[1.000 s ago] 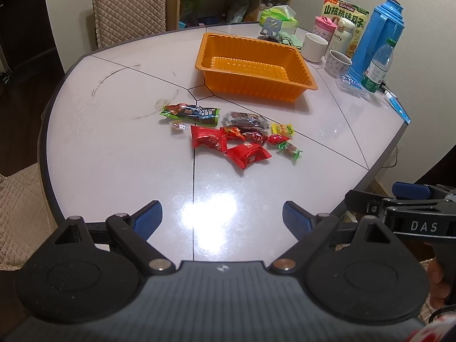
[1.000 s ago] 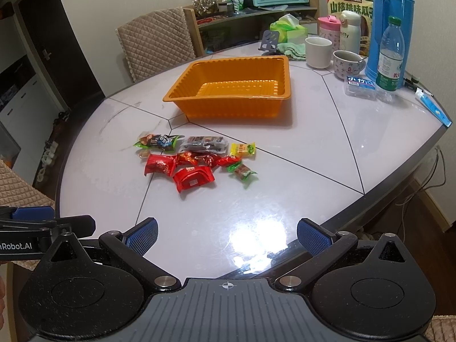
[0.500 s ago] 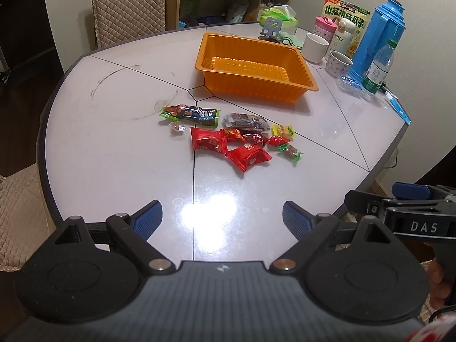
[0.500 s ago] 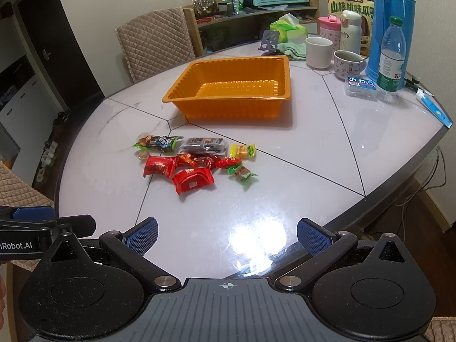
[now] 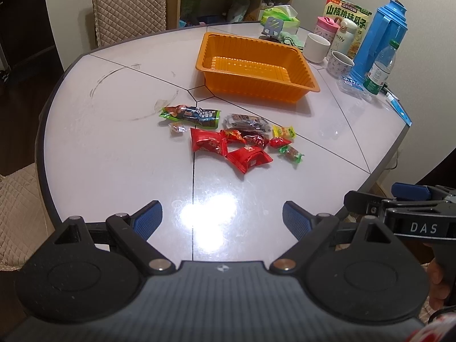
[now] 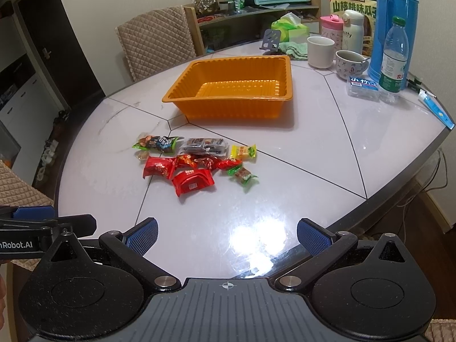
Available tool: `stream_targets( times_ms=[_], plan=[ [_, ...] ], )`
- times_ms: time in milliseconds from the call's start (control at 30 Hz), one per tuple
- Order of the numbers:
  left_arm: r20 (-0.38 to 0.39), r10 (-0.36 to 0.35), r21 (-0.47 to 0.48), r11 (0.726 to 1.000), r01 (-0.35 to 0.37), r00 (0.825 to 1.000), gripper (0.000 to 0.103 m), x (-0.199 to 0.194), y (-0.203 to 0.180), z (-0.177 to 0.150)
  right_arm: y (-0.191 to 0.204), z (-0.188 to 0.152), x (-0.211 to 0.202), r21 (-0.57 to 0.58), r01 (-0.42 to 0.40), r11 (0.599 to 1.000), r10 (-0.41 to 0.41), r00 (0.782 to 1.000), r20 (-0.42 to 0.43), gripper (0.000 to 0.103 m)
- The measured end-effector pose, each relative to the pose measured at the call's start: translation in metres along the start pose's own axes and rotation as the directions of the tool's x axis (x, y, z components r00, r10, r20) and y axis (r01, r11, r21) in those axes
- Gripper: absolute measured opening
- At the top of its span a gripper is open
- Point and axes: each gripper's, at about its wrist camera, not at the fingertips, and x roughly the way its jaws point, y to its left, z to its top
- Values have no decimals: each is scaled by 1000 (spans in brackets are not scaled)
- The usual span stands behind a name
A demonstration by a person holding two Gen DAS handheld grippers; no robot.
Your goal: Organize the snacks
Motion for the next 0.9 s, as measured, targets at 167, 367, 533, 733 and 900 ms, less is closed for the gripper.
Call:
stream_targets(
  times_ms=[167,367,533,733,900],
  plan=[
    [-3,-1,-2,1000,1,1000,90,14,-2,3,0,2,3,0,-1,1000,1,1000,-3,103],
    [-8,5,-9,1000,-5,1000,90,22,-3,6,-5,6,11,-2,-11,1000,11,1000,-9,103],
    [-13,7,-22,1000,-7,1000,90,24,-4,8,-13,9,15,-9,-23,1000,23,1000,-10,103],
    [-28,16,-38,999,-17,999,90,32,-5,12,-21,13,24,-41,-38,998,38,999,-2,103],
    [-28,31,-57,998,-33,999,90,40,-4,17,-30,17,35,-90,-68,994,70,997,18,103]
  ],
)
